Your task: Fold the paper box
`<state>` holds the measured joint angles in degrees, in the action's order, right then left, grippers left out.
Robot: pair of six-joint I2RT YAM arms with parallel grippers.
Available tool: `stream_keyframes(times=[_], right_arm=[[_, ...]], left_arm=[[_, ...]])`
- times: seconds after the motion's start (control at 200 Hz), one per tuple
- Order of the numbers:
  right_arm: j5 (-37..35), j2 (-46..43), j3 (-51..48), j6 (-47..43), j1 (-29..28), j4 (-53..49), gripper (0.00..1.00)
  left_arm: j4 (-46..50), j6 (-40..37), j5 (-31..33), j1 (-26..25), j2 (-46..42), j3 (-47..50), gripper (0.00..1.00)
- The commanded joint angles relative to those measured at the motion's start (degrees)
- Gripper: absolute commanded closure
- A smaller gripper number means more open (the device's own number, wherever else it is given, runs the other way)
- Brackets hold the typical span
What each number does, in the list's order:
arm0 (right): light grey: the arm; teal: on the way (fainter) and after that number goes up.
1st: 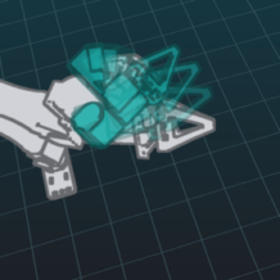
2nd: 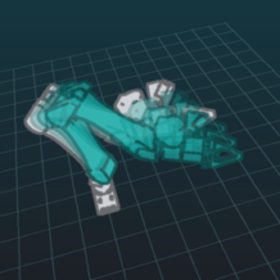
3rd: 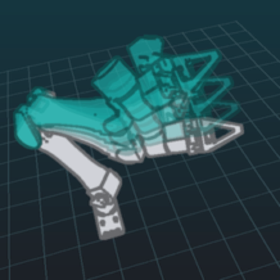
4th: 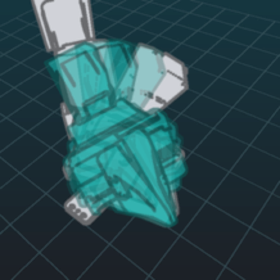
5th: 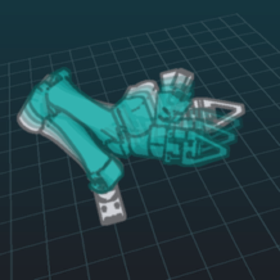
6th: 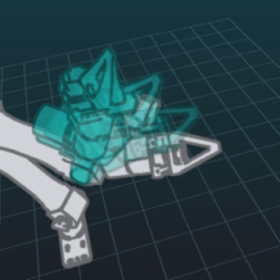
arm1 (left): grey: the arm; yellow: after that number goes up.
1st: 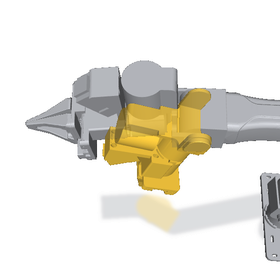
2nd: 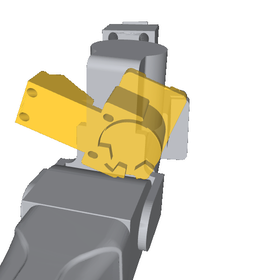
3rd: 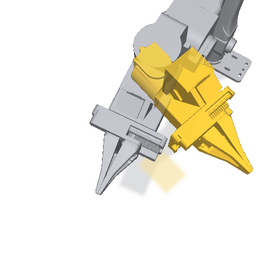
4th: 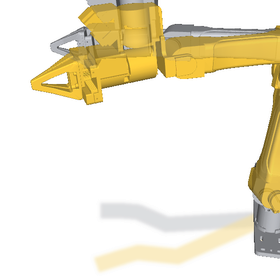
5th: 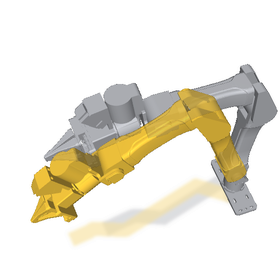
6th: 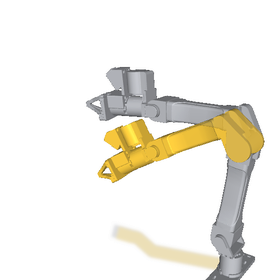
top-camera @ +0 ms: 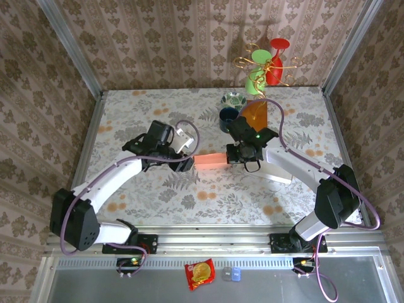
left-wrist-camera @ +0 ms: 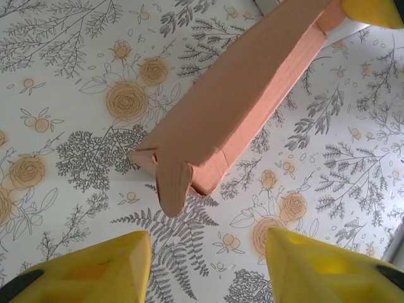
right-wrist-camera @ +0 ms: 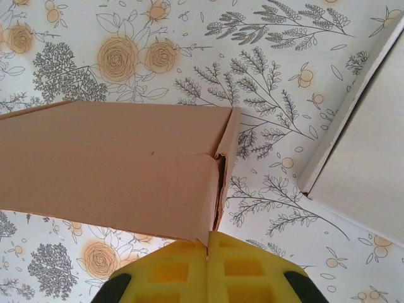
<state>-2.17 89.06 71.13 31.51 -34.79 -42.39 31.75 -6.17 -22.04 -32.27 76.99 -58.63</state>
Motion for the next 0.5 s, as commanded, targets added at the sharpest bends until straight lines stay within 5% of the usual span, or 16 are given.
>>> stream_keyframes(times=[0.0, 0.495], right_arm=[[0.5, 0.9, 1.0, 0.9, -0.4, -1.2, 1.00], [1.1, 1.4, 1.1, 1.4, 0.1, -1.0, 1.00]], left_arm=[[1.8, 0.0, 0.1, -0.2, 2.7, -2.8, 0.51], [2.3, -0.9, 0.9, -0.8, 8.1, -6.1, 0.74]])
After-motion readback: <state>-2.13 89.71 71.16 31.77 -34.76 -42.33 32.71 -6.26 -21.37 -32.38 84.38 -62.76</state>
